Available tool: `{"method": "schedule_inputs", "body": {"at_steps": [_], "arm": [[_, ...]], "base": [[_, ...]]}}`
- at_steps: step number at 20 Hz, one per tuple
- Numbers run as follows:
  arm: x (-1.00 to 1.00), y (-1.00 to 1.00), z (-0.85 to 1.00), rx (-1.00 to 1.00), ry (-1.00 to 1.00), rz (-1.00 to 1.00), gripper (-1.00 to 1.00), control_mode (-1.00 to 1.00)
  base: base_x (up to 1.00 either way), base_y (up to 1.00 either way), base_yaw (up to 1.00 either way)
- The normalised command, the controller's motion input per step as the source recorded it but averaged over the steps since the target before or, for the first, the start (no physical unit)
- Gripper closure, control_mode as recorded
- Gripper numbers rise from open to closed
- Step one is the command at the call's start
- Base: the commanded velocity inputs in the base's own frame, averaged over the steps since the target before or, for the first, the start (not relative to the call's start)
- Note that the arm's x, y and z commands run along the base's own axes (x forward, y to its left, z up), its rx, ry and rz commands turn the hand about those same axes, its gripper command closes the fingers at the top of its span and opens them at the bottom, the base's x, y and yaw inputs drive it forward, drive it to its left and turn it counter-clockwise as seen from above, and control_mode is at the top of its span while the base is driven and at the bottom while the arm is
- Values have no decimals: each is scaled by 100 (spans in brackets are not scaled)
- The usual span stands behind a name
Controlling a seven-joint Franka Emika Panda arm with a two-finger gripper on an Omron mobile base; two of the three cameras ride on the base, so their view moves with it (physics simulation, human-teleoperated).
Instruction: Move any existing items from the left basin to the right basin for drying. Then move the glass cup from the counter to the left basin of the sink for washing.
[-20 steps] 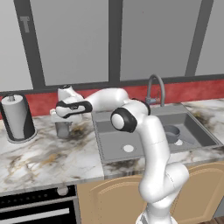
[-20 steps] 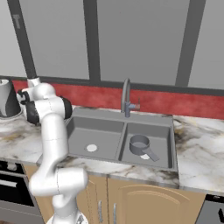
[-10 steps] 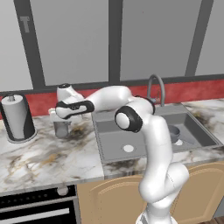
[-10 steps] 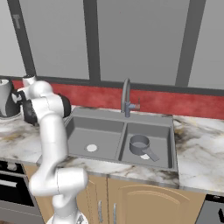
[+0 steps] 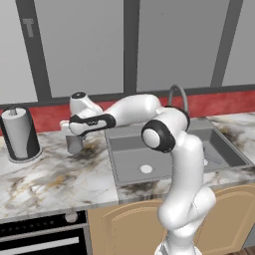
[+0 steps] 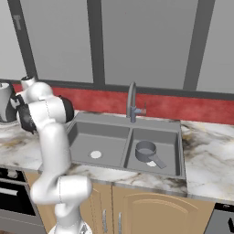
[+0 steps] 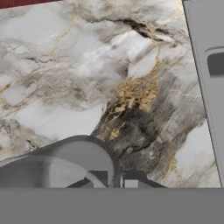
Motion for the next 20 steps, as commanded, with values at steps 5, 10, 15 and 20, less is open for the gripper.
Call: {"method": "schedule_inputs", "body": {"at_steps": [5, 10, 15, 20], "arm": [[-28, -52, 11, 1, -1, -4, 100, -100], [-37, -59, 7, 2, -1, -5, 100, -100], [-36, -64, 7, 1, -3, -5, 100, -100], [-26, -73, 1, 0, -3, -7, 100, -100]], "base": [[0, 0, 0], [0, 0, 0], [0, 0, 0], [0, 0, 0]]}}
